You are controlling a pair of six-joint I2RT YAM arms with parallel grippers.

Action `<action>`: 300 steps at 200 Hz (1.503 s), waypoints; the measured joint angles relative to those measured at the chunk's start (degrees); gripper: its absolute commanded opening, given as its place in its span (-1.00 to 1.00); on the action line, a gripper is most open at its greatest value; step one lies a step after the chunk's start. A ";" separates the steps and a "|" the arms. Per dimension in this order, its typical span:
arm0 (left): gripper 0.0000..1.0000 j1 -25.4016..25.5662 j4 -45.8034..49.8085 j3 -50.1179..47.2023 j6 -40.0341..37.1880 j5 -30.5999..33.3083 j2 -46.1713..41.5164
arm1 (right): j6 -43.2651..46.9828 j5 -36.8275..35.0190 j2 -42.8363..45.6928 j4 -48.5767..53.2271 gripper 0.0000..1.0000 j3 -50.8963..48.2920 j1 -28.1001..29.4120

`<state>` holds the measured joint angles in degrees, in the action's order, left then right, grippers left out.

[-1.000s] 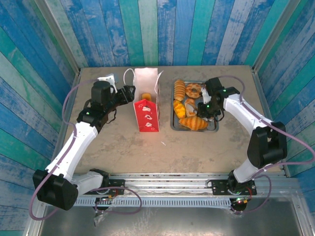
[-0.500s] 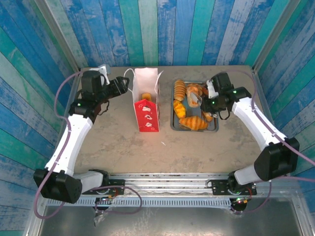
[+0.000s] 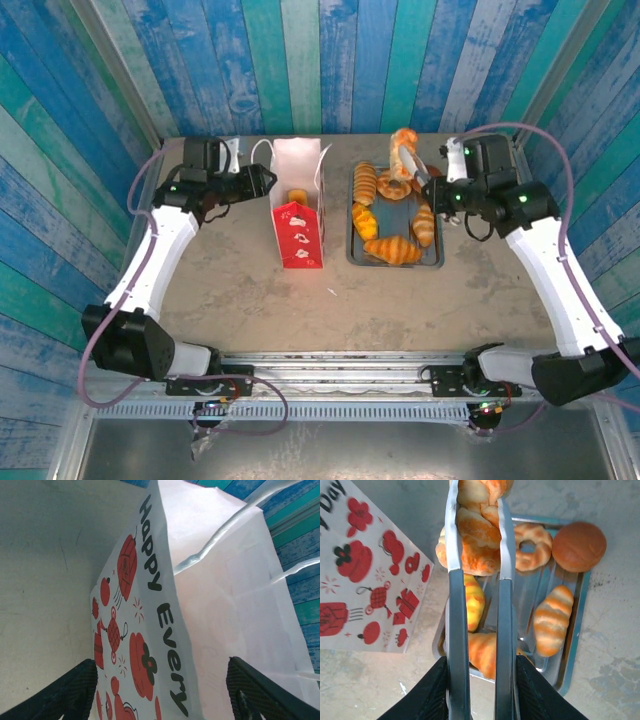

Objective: Place the fake bread into the paper bag

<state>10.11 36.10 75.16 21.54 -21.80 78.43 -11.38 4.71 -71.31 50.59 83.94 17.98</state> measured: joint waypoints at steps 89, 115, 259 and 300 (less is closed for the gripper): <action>-0.74 0.00 -2.73 -1.42 1.51 -1.60 0.04 | 1.49 -4.26 1.88 -1.18 -0.55 12.87 11.43; -0.88 0.00 -3.41 -1.77 2.34 -1.99 0.04 | 2.10 -6.05 0.13 -3.02 -0.56 17.14 16.98; -0.95 0.00 -8.28 -4.46 5.38 -2.56 -0.07 | 2.80 -12.41 -19.61 -8.22 -0.56 25.29 32.89; -0.94 0.00 -8.83 -4.76 5.53 -2.54 -0.09 | 2.36 -13.18 -19.71 -4.04 -0.55 24.81 32.89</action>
<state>10.11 27.27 70.39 27.07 -24.34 78.35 -9.02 -8.47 -91.02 46.54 108.75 50.87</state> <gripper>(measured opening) 0.054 0.303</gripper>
